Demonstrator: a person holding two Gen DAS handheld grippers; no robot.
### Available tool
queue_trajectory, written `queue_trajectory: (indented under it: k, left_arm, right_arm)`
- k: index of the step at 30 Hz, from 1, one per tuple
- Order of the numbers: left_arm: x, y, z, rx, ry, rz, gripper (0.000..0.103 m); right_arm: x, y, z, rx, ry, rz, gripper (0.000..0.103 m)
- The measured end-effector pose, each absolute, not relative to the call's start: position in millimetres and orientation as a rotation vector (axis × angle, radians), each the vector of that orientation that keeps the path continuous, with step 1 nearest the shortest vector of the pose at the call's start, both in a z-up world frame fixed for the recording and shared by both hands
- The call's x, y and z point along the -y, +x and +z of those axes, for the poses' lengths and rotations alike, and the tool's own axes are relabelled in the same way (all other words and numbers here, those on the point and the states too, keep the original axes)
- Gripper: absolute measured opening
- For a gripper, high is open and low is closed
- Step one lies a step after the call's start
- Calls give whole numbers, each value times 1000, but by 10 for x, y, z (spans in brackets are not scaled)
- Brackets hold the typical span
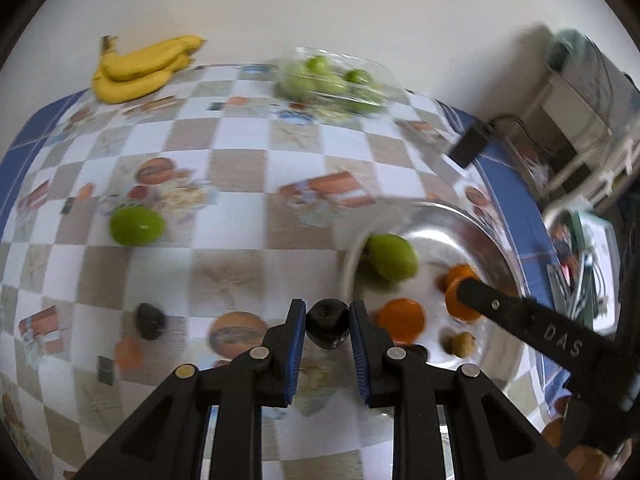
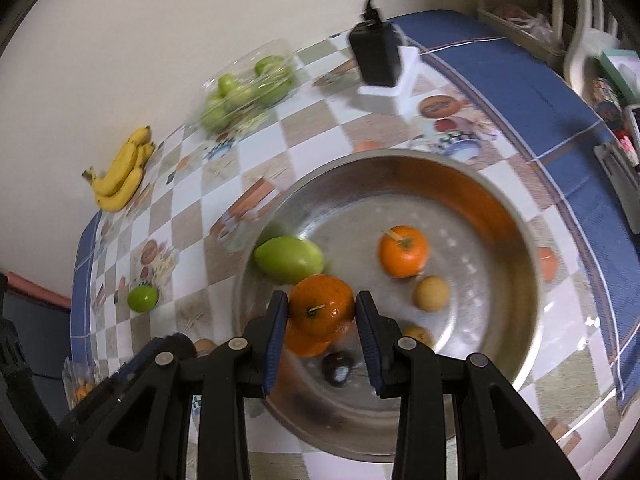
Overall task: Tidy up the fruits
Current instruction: 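Carry the orange and dark plum over the steel bowl with both tools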
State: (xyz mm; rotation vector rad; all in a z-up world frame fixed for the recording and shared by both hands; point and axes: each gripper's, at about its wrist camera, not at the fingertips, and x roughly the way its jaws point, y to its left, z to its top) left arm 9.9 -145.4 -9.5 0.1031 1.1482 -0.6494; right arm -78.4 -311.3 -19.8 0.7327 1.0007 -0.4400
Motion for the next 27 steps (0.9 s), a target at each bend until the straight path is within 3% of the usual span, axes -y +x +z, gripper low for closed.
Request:
queue_trajectory:
  k: [27]
  left_arm:
    - [1929, -211, -405, -1214, 252, -716, 25]
  right_arm:
    - [3205, -797, -527, -1123, 747, -460, 37]
